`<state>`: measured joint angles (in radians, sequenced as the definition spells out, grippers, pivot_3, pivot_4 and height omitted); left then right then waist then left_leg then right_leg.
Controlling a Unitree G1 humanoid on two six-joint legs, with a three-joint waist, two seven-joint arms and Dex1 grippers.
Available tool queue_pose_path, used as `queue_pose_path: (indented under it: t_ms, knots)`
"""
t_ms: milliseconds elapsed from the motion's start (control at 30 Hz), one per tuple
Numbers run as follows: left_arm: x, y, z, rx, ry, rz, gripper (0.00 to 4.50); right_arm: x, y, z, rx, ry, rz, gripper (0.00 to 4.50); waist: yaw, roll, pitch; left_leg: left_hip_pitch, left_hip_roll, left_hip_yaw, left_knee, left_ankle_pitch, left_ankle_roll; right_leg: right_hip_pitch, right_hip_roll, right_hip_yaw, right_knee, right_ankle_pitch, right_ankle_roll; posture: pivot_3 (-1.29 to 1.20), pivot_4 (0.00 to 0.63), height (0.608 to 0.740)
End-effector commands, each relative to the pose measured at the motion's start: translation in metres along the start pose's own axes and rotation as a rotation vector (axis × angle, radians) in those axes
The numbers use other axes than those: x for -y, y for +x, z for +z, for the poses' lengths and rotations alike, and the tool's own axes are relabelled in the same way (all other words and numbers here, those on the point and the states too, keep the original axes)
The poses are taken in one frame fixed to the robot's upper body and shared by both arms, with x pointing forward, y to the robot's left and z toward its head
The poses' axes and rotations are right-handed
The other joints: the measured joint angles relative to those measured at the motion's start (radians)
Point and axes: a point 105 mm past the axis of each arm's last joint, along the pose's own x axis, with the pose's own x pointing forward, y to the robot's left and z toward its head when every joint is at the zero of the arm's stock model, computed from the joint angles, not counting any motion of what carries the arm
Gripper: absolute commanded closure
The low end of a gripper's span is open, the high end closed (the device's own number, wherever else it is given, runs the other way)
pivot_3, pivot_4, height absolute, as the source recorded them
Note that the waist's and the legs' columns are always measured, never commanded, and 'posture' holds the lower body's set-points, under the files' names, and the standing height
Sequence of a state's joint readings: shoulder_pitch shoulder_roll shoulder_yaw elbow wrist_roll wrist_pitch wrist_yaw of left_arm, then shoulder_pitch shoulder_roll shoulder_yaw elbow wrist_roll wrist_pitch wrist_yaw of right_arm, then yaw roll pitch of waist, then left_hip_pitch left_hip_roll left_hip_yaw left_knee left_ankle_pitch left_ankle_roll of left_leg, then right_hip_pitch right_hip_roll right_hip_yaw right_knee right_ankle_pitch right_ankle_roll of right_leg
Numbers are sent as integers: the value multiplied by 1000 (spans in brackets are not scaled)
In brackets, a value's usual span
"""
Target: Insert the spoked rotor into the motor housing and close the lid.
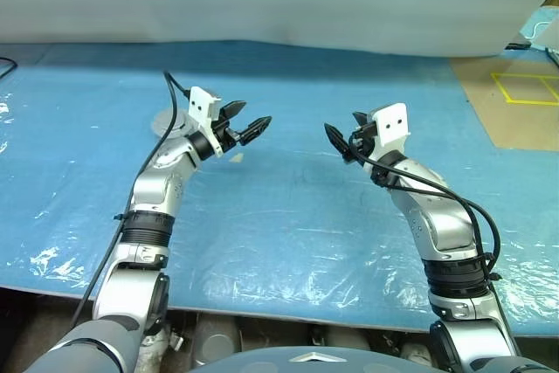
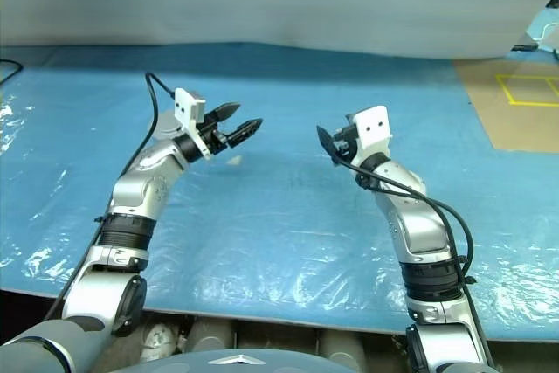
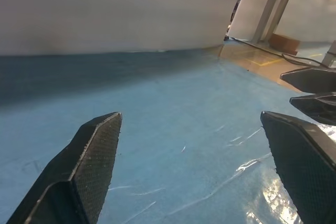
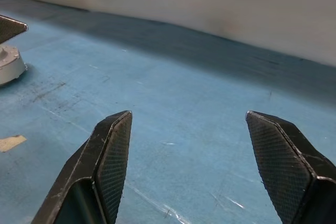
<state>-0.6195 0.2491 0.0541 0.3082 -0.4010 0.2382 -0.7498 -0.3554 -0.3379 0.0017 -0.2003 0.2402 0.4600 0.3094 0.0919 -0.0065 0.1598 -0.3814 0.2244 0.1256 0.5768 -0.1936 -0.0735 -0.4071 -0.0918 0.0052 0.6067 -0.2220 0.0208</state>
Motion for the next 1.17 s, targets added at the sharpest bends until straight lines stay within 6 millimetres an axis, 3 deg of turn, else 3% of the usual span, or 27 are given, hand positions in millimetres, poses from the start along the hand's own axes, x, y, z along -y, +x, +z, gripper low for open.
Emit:
queue_pose_path:
  t_ms: [33, 1167]
  knots:
    - [0, 3, 17, 51, 26, -6, 42, 1, 1, 14, 55, -17, -7, 894, -1, 0, 0, 0, 0, 0, 0, 0, 0, 0, 0, 0, 0, 0, 0, 0, 150, 740]
    - [-1, 12, 20, 57, 24, -26, 42, 8, -4, 18, 67, -16, -45, 894, 0, 1, 1, 0, 0, 0, 0, 0, 0, 0, 0, 0, 0, 0, 0, 0, 150, 740]
